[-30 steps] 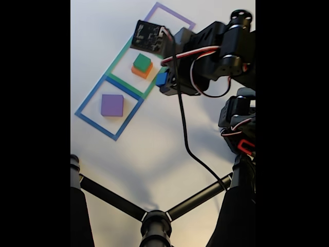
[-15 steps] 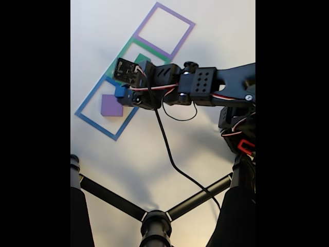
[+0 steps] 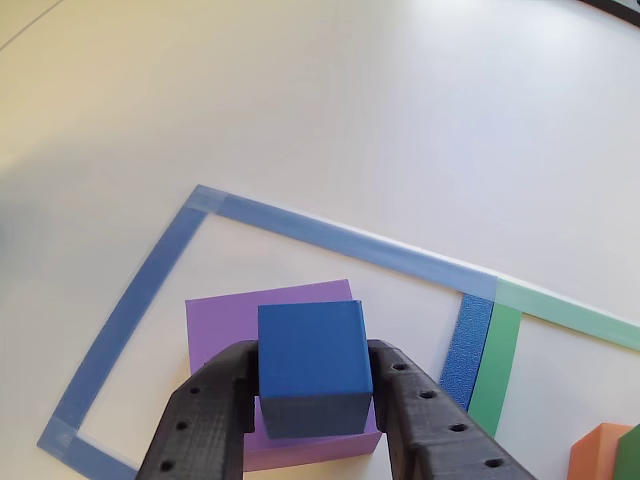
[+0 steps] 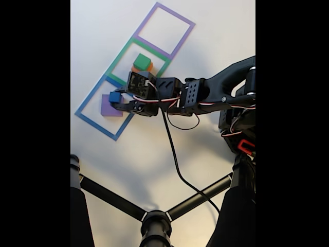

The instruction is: Tower of hanoi

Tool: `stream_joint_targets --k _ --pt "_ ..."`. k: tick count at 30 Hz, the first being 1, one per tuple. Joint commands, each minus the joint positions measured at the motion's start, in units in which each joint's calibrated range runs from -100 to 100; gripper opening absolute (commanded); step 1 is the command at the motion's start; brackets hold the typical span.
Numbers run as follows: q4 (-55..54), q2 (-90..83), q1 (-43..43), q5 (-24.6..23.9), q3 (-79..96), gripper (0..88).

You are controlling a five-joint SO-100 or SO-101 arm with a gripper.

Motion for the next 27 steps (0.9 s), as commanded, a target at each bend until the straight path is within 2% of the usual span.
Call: stream_joint_targets --k 1,17,24,27 --pt "-5.38 1.97 -0.82 0.75 -0.12 2.4" --pt "-9.83 11.10 -0.67 0.75 -5.21 3.4" --pt "-11.61 12.55 -0.52 0.75 -4.94 19.9" --pt "-12.10 12.79 -0.44 0.75 -4.94 22.3"
